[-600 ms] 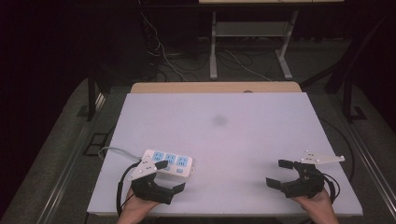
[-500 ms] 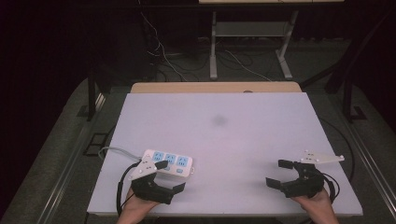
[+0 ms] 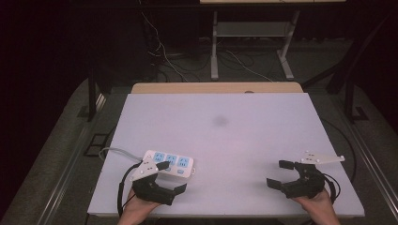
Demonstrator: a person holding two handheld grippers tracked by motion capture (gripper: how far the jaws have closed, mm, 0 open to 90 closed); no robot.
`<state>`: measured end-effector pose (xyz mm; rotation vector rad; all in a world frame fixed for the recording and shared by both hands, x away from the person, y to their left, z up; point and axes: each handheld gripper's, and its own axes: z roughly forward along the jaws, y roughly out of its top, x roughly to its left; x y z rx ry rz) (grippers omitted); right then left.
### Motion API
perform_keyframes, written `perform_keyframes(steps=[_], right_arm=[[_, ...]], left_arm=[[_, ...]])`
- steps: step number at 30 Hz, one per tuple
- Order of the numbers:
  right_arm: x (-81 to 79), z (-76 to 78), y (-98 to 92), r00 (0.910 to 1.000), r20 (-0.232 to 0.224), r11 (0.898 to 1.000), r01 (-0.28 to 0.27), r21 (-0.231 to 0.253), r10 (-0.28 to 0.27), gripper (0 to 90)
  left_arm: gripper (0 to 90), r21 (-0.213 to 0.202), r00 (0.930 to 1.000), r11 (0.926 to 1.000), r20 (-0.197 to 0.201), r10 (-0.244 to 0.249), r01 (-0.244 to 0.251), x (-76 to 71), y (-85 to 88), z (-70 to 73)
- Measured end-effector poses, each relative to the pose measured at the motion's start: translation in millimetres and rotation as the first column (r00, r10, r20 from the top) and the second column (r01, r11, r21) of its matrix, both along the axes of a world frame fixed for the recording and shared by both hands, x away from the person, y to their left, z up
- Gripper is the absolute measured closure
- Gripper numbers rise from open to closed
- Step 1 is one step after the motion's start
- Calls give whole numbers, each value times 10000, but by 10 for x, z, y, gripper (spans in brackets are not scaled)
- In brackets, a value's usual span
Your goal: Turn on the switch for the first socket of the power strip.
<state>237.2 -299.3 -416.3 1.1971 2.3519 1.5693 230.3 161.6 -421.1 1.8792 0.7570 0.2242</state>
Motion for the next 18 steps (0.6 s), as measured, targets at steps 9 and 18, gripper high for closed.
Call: perform_keyframes(steps=[9,18], right_arm=[[7,0,18,10000,-19,10000,-48,-56,48,5],[19,-3,9,10000,-25,10000,-44,-27,44,5]], left_arm=[[0,-3,10000,10000,-17,-51,51,3,20,32],[0,170,10000,9999,-30,-27,28,3,30,93]])
